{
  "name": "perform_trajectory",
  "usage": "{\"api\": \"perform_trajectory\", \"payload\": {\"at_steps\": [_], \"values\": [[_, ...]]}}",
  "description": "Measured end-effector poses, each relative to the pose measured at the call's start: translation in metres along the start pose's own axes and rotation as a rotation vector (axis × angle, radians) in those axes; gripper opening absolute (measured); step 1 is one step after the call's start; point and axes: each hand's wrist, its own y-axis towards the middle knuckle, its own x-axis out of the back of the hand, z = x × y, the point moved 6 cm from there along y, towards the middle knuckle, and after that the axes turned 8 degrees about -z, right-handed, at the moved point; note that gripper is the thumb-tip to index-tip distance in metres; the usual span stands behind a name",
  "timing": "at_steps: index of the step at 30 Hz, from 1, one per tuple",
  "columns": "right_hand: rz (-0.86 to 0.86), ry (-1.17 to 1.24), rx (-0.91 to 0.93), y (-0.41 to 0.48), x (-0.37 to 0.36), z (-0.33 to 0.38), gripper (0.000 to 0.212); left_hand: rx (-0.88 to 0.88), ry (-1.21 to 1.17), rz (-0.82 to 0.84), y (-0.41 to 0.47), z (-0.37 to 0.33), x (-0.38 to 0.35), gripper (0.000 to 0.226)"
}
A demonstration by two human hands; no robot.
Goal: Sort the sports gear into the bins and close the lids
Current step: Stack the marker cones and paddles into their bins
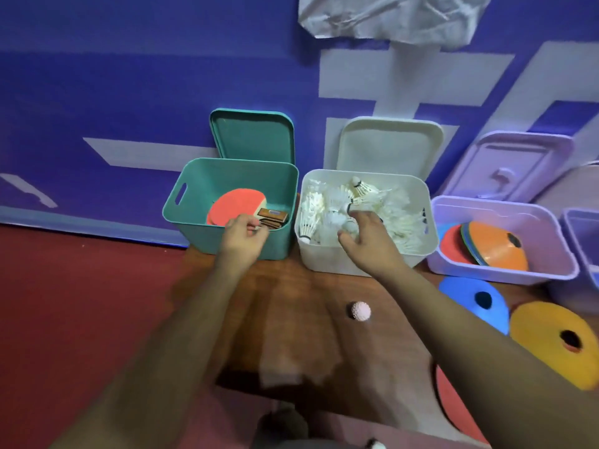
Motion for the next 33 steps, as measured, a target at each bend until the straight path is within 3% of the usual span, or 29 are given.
{"api": "perform_trajectory", "payload": {"at_steps": [5,11,17,21,23,29,33], "values": [[0.001,-0.047,-0.120,-0.088,0.051,-0.096,0.050,0.010,-0.007,0.071,-0.106,-0.026,-0.054,0.011],[0.101,-0.109,-0.268,-0.153,0.057,-0.178,0.056,0.113,0.107,0.267,-0.187,-0.030,-0.128,0.011],[0.155,-0.125,-0.334,-0.175,0.045,-0.225,0.053,0.041,0.220,0.416,-0.214,-0.037,-0.183,0.027],[0.177,-0.133,-0.367,-0.179,0.025,-0.249,0.062,0.063,0.250,0.483,-0.211,-0.032,-0.212,0.052],[0.176,-0.125,-0.404,-0.178,0.020,-0.253,0.054,0.081,0.281,0.536,-0.207,-0.022,-0.229,0.060],[-0.052,-0.148,-0.531,-0.157,0.040,-0.285,0.030,-0.083,0.464,0.613,-0.201,-0.002,-0.263,0.046],[-0.132,-0.243,-0.600,-0.142,0.055,-0.313,0.054,-0.084,0.407,0.680,-0.198,0.003,-0.271,0.037]]}}
